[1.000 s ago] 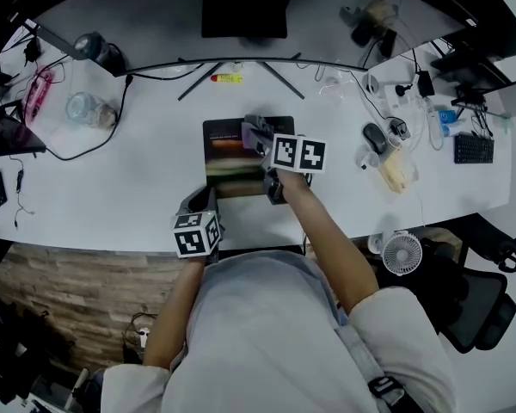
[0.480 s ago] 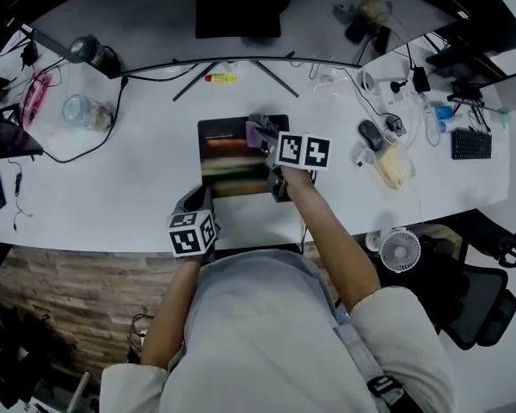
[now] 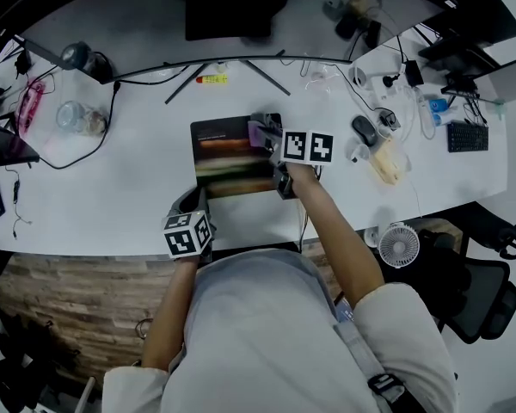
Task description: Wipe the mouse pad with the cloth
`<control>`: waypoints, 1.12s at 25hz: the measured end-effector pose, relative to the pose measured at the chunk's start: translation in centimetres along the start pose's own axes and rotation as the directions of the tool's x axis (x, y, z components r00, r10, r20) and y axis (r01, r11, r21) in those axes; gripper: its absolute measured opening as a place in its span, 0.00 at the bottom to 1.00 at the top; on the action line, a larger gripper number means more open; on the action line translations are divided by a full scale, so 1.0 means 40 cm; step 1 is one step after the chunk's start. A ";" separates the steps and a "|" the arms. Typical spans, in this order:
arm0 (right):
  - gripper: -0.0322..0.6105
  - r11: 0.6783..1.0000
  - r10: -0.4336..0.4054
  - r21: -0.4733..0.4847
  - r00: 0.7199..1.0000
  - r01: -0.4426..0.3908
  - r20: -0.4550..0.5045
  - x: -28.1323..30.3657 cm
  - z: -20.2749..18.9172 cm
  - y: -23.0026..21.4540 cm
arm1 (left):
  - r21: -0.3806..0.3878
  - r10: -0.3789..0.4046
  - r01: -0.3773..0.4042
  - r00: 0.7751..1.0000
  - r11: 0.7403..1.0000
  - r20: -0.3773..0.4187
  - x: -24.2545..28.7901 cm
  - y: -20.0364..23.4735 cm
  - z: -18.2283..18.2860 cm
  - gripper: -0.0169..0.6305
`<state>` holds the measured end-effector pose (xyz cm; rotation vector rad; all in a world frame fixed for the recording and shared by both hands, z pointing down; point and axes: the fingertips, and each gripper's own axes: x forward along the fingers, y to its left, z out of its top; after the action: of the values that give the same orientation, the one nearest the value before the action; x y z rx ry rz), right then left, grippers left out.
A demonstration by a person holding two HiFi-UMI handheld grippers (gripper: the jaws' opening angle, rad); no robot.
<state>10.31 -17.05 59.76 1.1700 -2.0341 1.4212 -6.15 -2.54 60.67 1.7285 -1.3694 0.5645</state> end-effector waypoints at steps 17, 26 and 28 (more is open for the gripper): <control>0.35 0.999 -0.036 0.018 0.999 0.036 0.001 -0.042 0.016 -0.063 | -0.041 -0.029 0.028 1.000 0.999 -0.012 -0.001 0.005 0.003 0.03; 0.35 0.995 -0.100 -0.016 0.995 0.101 0.012 -0.081 0.024 -0.110 | -0.049 -0.037 0.036 0.999 0.998 -0.015 -0.001 0.003 0.003 0.03; 0.35 0.994 -0.111 -0.013 0.994 0.111 0.013 -0.089 0.025 -0.120 | -0.050 -0.039 0.038 0.999 0.998 -0.015 -0.001 0.002 0.002 0.03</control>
<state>16.37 -17.17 59.58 1.2685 -1.9512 1.3484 -6.27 -2.60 60.62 1.7033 -1.3254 0.5183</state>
